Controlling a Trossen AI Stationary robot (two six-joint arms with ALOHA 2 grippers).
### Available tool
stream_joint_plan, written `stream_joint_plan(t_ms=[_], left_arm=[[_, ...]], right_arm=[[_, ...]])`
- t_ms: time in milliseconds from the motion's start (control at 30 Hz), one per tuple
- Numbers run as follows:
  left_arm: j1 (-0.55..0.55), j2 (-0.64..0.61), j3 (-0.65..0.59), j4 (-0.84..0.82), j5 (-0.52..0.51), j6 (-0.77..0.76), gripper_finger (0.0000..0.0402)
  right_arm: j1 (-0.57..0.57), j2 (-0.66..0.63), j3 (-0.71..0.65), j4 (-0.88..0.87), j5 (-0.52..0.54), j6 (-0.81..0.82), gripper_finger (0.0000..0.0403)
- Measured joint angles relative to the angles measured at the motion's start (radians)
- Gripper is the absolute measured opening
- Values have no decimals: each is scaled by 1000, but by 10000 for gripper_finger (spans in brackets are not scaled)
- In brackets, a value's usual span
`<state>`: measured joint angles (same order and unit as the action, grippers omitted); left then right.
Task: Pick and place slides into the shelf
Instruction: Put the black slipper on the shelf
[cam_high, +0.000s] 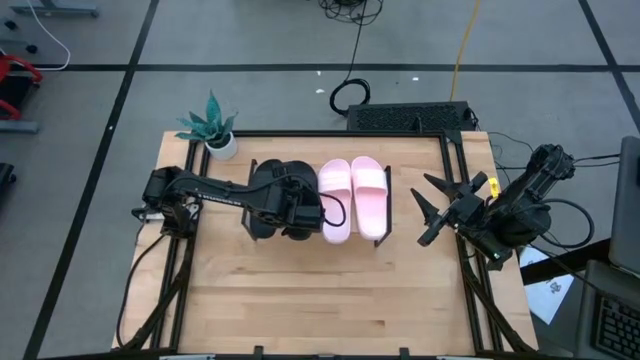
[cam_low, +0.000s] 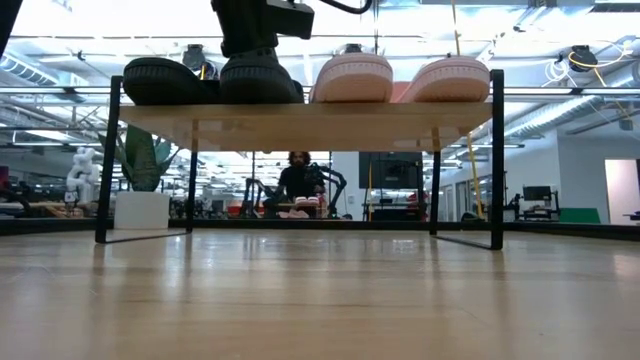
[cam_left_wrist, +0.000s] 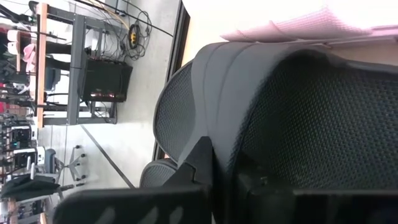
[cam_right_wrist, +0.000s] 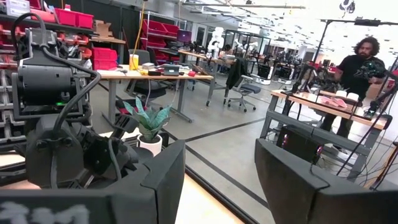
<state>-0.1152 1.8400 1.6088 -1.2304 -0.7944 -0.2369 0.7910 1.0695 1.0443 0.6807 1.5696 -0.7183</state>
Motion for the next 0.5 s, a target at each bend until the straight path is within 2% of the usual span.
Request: stream_joint_plan(t_ms=[500], left_arm=[[1, 3, -2, 2, -9, -5, 93]], right_arm=[[0, 0, 0, 0, 0, 0, 183]])
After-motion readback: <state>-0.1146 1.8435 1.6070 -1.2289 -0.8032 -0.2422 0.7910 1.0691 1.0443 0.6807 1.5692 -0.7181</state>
